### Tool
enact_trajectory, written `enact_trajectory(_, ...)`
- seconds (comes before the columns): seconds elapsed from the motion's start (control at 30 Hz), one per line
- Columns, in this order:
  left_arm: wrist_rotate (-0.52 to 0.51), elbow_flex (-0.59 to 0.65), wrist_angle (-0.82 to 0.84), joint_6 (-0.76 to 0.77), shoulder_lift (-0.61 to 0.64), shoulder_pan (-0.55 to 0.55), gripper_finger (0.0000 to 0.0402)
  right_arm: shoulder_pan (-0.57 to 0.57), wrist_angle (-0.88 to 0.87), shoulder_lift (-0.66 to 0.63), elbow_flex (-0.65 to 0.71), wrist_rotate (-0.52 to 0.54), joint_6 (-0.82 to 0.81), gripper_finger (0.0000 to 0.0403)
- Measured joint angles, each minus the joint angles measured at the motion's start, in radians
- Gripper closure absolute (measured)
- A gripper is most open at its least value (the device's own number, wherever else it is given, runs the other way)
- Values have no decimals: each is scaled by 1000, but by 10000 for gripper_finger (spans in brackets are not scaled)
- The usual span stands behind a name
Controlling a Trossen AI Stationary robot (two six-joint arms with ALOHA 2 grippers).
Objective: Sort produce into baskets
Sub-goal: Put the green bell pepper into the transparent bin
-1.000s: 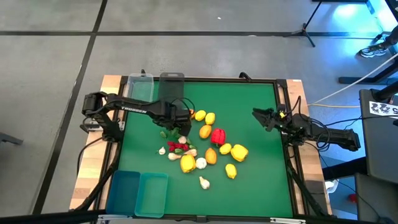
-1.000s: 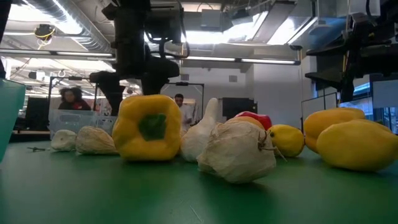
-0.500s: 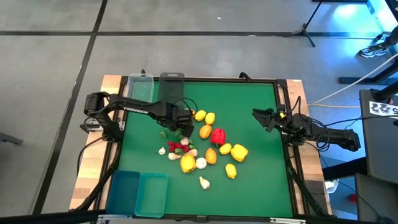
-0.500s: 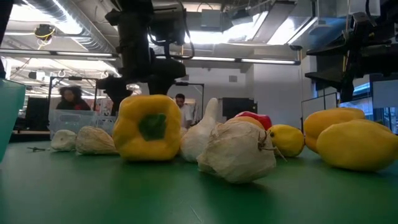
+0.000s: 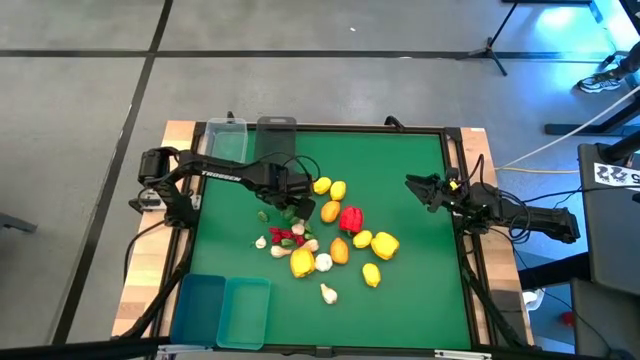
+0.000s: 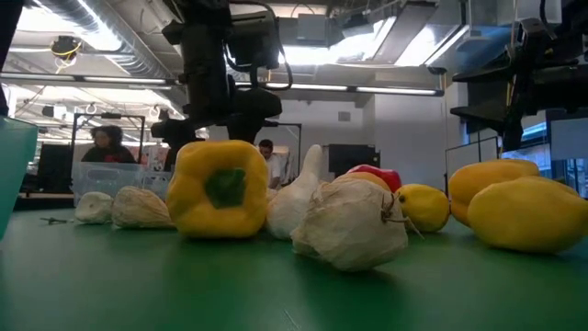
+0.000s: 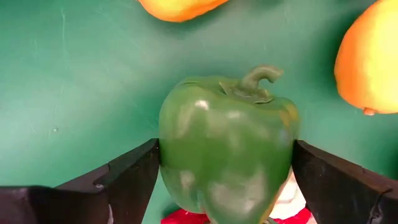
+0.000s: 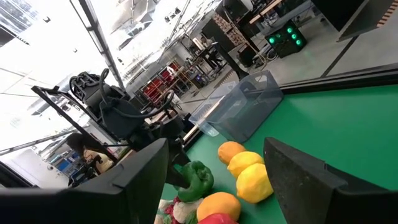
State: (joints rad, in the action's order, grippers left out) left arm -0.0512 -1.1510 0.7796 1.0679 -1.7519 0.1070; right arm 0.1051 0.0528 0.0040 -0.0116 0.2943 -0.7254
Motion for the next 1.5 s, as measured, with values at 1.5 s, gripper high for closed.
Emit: enact_trajectory(1.5,205,0,25,44,436,-455,86,0,0,0,0,3,-1,142)
